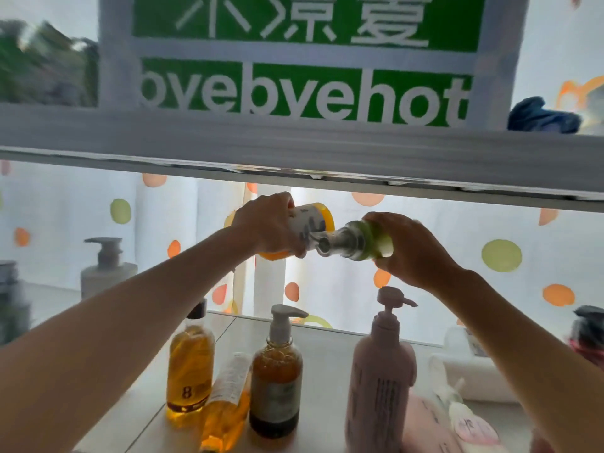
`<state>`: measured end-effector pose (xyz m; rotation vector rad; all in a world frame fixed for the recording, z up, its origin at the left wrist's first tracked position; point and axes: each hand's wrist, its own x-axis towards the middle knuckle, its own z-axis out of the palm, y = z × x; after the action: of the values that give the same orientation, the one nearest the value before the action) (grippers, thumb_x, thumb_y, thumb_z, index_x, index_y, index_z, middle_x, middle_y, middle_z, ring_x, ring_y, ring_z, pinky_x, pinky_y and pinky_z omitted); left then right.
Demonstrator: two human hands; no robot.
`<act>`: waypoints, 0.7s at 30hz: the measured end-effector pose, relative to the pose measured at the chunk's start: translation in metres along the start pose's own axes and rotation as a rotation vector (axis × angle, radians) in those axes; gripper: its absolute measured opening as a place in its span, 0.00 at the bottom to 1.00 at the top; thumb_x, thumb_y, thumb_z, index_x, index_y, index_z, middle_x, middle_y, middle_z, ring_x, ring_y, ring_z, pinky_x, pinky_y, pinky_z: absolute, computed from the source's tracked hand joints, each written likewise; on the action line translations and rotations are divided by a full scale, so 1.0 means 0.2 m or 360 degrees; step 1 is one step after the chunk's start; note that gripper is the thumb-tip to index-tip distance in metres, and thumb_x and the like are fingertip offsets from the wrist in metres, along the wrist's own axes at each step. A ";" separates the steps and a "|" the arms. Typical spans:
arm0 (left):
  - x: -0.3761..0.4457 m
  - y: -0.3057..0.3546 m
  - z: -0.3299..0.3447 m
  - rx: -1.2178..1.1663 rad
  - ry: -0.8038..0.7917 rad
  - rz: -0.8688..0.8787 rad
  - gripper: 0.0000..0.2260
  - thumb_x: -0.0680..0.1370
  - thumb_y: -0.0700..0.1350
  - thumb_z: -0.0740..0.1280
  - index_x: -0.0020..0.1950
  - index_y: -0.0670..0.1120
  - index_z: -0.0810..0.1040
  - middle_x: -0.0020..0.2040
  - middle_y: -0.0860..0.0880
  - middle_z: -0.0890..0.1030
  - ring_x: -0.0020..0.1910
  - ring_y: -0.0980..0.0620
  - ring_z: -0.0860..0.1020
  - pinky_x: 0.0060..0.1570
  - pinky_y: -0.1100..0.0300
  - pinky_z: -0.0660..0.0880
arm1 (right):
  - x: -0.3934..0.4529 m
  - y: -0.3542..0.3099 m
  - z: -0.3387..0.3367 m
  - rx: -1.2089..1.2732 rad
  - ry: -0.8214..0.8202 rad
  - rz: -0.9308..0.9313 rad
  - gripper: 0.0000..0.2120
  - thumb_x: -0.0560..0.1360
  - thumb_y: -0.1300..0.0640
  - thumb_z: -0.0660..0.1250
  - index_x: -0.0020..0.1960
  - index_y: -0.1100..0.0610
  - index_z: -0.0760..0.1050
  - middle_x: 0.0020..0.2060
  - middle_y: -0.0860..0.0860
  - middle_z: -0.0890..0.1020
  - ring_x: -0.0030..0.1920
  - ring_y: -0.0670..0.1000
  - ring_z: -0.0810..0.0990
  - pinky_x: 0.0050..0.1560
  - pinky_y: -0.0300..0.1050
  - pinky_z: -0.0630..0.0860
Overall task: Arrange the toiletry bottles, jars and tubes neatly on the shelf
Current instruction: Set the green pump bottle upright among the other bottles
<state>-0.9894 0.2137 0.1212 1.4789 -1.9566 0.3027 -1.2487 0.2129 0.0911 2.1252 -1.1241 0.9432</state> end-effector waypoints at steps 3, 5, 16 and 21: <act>-0.13 -0.06 -0.13 0.0036 0.0062 0.0023 0.35 0.58 0.59 0.79 0.60 0.49 0.73 0.52 0.50 0.80 0.44 0.50 0.76 0.45 0.57 0.73 | 0.01 -0.16 -0.10 -0.0078 0.0023 -0.0130 0.34 0.57 0.64 0.81 0.61 0.57 0.75 0.55 0.52 0.82 0.55 0.58 0.80 0.57 0.55 0.73; -0.22 -0.11 -0.21 0.0039 0.0081 0.0015 0.35 0.58 0.59 0.78 0.61 0.49 0.73 0.53 0.49 0.80 0.45 0.49 0.76 0.45 0.56 0.74 | 0.00 -0.27 -0.16 -0.0120 0.0017 -0.0163 0.36 0.57 0.64 0.81 0.63 0.58 0.74 0.58 0.54 0.81 0.58 0.58 0.79 0.61 0.55 0.71; -0.79 -0.40 -0.45 -0.0234 0.0196 -0.0067 0.34 0.62 0.61 0.77 0.63 0.49 0.72 0.55 0.50 0.80 0.45 0.53 0.76 0.42 0.59 0.72 | -0.17 -0.92 -0.28 -0.0172 0.0009 -0.0327 0.35 0.62 0.59 0.81 0.66 0.58 0.72 0.64 0.55 0.77 0.66 0.58 0.74 0.67 0.60 0.70; -0.96 -0.47 -0.53 -0.0286 0.0143 -0.0094 0.35 0.62 0.61 0.78 0.64 0.50 0.71 0.56 0.51 0.79 0.45 0.55 0.74 0.43 0.60 0.74 | -0.22 -1.09 -0.31 -0.0196 0.0026 -0.0328 0.34 0.62 0.60 0.81 0.65 0.59 0.72 0.63 0.56 0.78 0.64 0.59 0.75 0.66 0.58 0.70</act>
<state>-0.8370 0.3881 0.0634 1.3806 -1.8156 0.1600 -1.0999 0.3882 0.0632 2.0821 -0.9102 0.7752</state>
